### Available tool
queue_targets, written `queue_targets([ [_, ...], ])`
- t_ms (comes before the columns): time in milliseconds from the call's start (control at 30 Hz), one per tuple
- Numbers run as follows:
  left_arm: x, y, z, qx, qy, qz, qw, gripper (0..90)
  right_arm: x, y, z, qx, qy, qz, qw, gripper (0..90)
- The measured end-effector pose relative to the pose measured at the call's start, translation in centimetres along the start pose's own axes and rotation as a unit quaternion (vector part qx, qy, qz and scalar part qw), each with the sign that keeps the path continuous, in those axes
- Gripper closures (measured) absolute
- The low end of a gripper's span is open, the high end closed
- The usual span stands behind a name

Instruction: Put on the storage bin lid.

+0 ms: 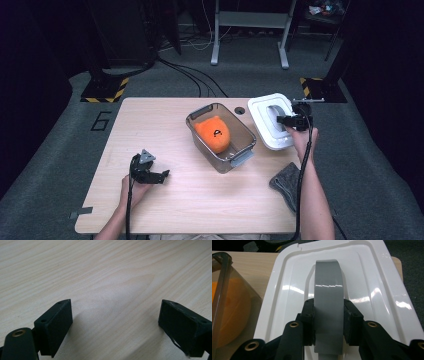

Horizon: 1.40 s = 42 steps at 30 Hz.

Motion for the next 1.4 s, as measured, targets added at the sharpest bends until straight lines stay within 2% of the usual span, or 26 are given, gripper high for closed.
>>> queue_targets([
  [33,0.0,0.0,0.0,0.000,0.000,0.000,1.0000,11.8,0.0,0.2,0.2,-0.002,-0.003,0.007,1.0000,66.4],
  [167,0.0,0.0,0.0,0.000,0.000,0.000,1.0000,11.8,-0.6,0.8,1.1,-0.001,-0.003,0.006,1.0000,66.4],
  [367,0.0,0.0,0.0,0.001,0.000,-0.001,1.0000,11.8,-1.4,2.0,2.3,-0.001,-0.002,0.019,0.9998,66.4],
  [767,0.0,0.0,0.0,0.000,0.000,0.000,1.0000,11.8,-4.1,3.7,4.3,0.004,0.013,0.032,0.9994,66.4],
  [833,0.0,0.0,0.0,0.000,0.000,0.000,1.0000,11.7,-5.1,4.1,4.6,0.005,0.020,0.037,0.9991,66.4],
  [1167,0.0,0.0,0.0,0.000,0.000,0.000,1.0000,11.7,-7.8,4.6,4.7,0.003,0.039,0.056,0.9977,66.3],
  [1200,0.0,0.0,0.0,0.000,0.000,0.000,1.0000,11.7,-8.5,4.6,4.6,0.001,0.044,0.061,0.9972,66.3],
  [1400,0.0,0.0,0.0,-0.001,0.000,-0.002,1.0000,11.7,-10.5,4.5,4.0,-0.004,0.061,0.073,0.9954,66.3],
])
Point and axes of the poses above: each handheld gripper's, and its own axes: z roughly backward along the jaws, y roughly out of its top, x roughly to its right, the point moved 9 cm from there along -z, roughly forward along the jaws, and after that the axes turned 13 degrees about y, right-handed, at the moved point
